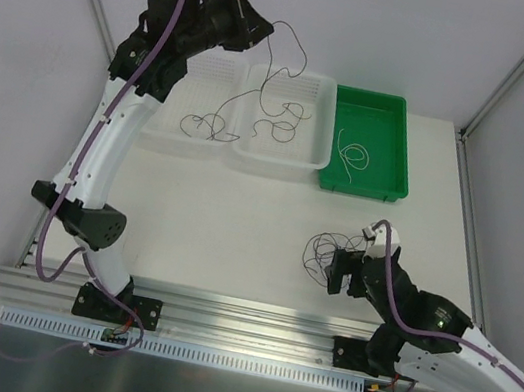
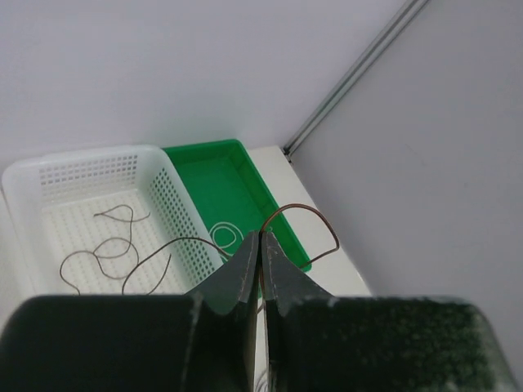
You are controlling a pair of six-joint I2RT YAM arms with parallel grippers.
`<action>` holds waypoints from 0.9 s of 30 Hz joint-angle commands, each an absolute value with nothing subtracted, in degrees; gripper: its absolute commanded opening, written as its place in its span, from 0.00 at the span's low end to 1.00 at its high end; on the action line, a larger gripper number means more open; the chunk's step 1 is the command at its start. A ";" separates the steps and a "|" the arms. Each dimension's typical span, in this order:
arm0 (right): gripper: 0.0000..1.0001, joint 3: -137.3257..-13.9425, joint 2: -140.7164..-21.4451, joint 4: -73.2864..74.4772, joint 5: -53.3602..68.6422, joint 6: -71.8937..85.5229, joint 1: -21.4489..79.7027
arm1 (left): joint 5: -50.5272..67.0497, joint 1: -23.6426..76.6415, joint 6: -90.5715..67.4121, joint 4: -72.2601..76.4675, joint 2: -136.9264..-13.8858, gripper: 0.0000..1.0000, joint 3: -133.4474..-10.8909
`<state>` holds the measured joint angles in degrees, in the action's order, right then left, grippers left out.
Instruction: Untangle the cables
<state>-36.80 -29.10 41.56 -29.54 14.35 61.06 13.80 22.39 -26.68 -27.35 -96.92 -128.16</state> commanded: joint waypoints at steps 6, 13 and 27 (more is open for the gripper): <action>0.97 -36.04 -24.96 45.97 -32.69 16.43 61.35 | 5.81 22.85 -25.93 -14.08 -104.93 0.00 -132.19; 0.97 -35.77 -23.20 46.67 -33.66 17.58 61.43 | 0.89 22.85 -22.25 -4.67 -112.75 0.00 -126.32; 0.97 -37.00 -28.12 48.60 -37.26 20.56 61.44 | -0.18 24.60 -13.11 -2.20 -115.25 0.81 -114.11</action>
<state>-35.90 -27.27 47.44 -34.17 18.35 61.06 -0.54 23.03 -16.51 -6.39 -124.29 -116.29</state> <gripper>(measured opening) 0.971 0.785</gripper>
